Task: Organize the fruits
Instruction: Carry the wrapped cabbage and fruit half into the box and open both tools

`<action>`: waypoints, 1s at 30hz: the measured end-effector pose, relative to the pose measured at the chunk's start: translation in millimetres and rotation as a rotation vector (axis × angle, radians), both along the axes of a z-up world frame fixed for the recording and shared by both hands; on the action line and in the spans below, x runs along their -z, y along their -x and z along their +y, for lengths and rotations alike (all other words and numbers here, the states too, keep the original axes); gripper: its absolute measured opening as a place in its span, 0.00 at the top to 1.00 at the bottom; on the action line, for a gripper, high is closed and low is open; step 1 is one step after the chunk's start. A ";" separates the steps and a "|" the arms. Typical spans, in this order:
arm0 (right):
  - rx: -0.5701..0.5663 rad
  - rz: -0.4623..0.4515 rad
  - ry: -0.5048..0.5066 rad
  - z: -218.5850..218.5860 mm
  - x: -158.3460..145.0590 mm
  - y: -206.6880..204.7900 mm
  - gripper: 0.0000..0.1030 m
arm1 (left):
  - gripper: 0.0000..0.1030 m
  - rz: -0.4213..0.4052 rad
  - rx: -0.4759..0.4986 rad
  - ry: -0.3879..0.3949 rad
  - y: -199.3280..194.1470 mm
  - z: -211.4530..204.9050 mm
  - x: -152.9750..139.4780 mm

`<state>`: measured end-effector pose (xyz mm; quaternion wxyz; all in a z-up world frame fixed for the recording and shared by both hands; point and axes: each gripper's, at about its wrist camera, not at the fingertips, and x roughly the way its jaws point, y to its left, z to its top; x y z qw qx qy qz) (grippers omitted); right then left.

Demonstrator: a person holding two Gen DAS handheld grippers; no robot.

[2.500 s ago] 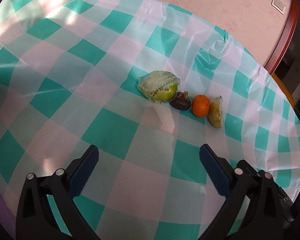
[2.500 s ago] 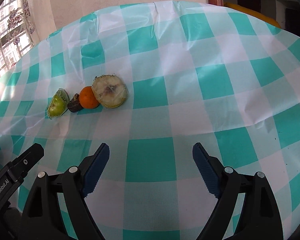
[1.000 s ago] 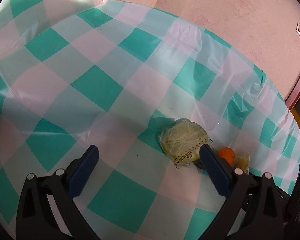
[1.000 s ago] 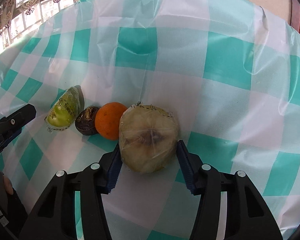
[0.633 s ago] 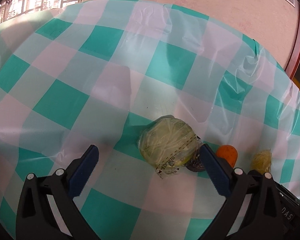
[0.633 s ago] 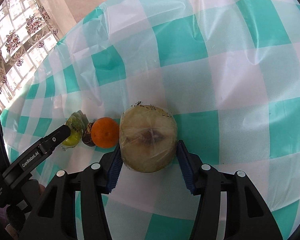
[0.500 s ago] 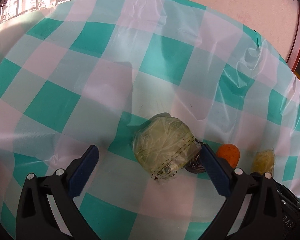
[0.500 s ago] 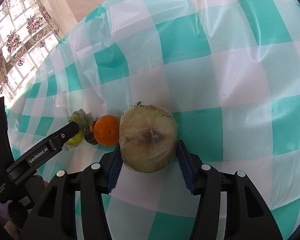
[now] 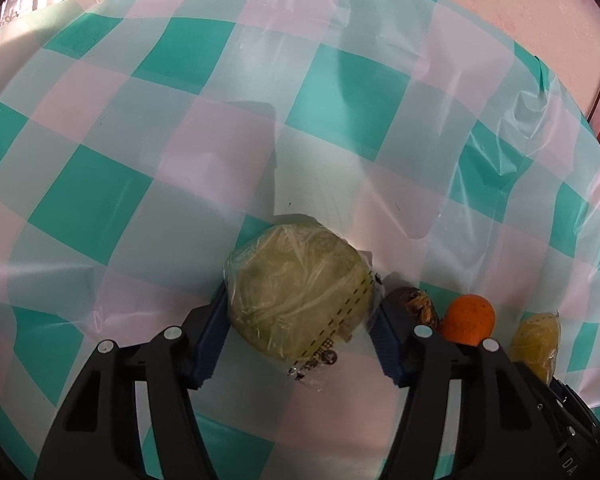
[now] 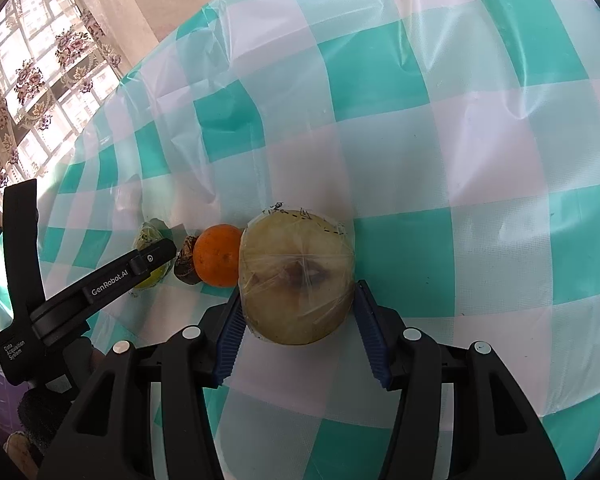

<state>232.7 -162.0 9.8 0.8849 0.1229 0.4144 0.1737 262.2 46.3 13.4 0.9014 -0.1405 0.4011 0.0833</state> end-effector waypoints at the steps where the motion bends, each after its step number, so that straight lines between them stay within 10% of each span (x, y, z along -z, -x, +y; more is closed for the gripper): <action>1: 0.001 0.000 0.000 1.0 0.1 -0.7 0.49 | 0.39 -0.011 -0.009 -0.001 4.3 2.9 -1.4; 30: -0.002 -0.041 -0.054 3.2 -2.7 87.2 0.49 | 0.39 -0.096 -0.118 0.082 171.4 14.4 -3.8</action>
